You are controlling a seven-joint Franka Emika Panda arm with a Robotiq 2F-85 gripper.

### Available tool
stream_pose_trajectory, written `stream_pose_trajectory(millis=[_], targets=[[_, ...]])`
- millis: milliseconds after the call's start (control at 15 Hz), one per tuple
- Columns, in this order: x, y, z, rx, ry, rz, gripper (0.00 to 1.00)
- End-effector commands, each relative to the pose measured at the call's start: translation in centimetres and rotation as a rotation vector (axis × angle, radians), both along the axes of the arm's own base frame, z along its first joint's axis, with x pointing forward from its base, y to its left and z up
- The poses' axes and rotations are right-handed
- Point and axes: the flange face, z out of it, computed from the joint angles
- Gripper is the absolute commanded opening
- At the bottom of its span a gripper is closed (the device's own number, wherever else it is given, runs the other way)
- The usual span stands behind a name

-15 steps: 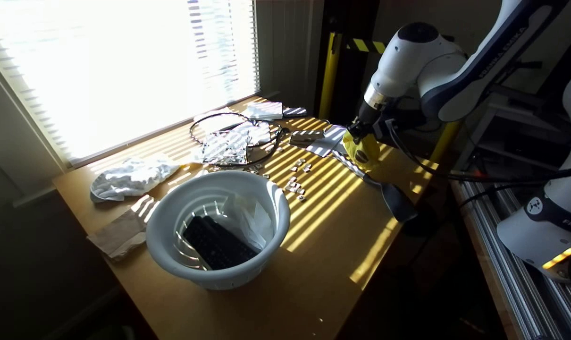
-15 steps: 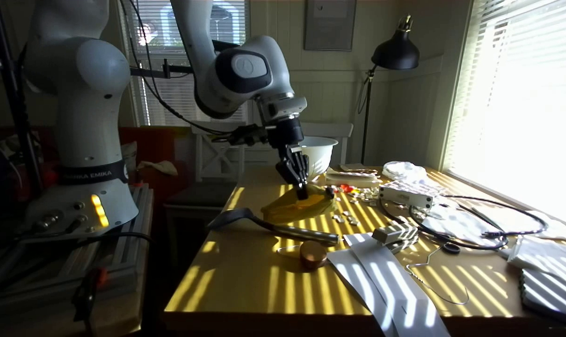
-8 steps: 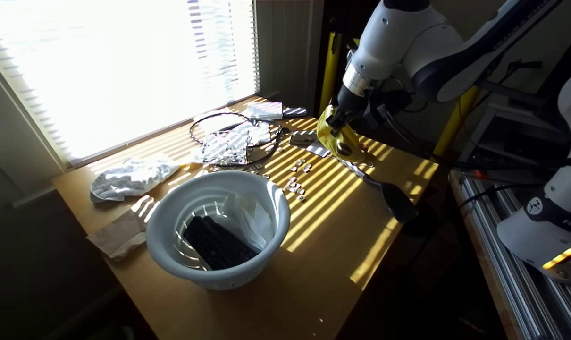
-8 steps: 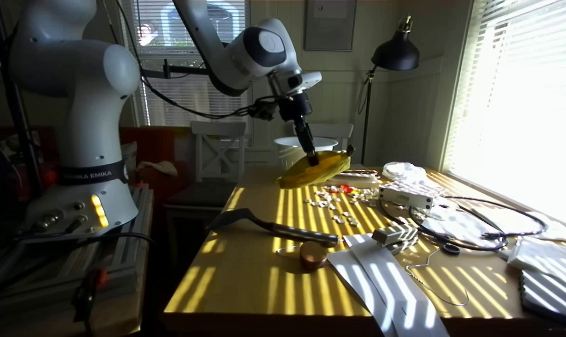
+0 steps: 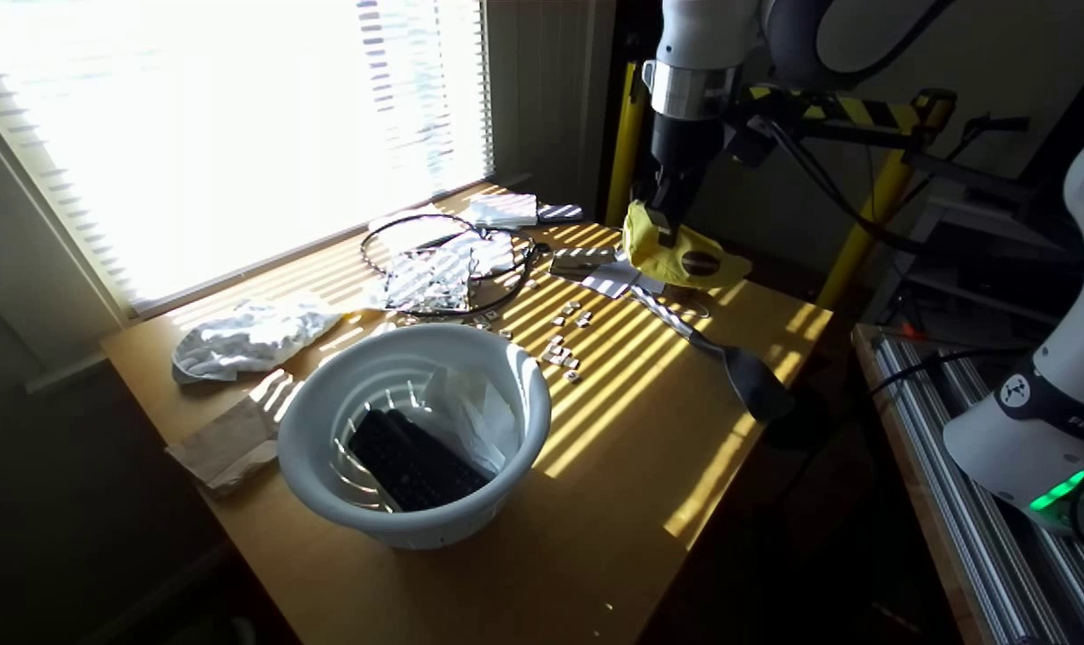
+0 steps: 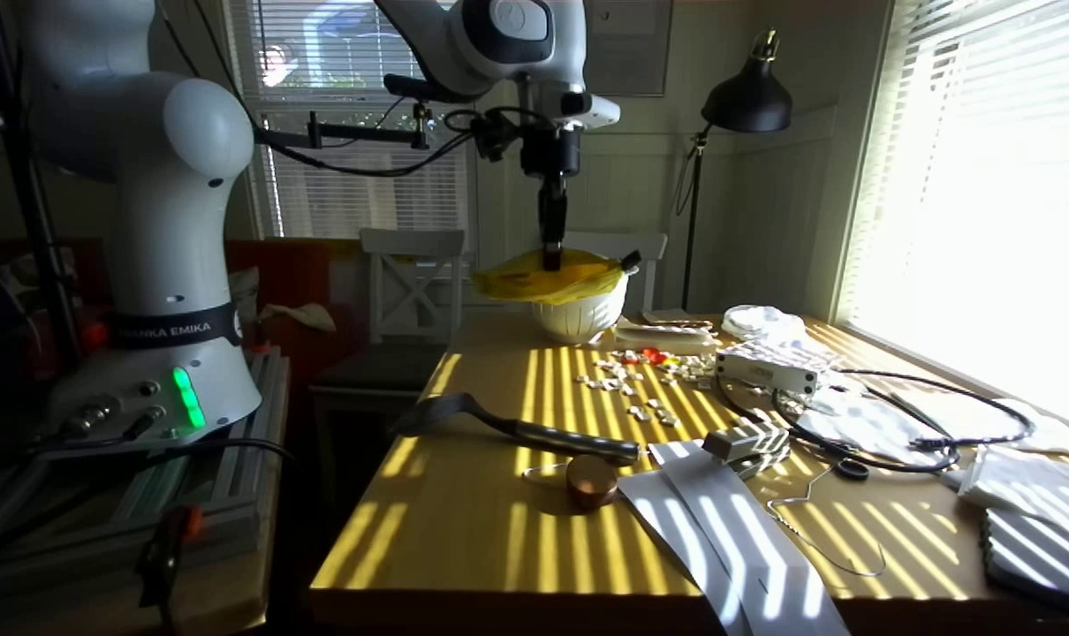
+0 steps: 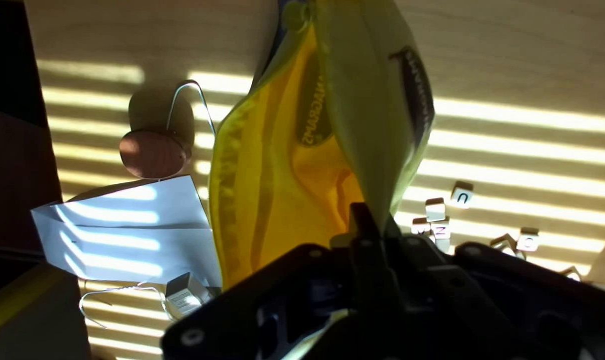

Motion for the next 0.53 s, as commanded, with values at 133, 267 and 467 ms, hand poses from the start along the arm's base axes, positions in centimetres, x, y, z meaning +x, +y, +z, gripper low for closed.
stream_pose_trajectory(millis=[133, 267, 467], targets=[[1.24, -0.93, 1.06, -0.095, 0.152, 0.242, 0.01], [0.77, -0.35, 0.94, -0.09, 0.122, 0.216, 0.01], [0.74, -0.51, 0.83, -0.109, 0.134, 0.221, 0.03]])
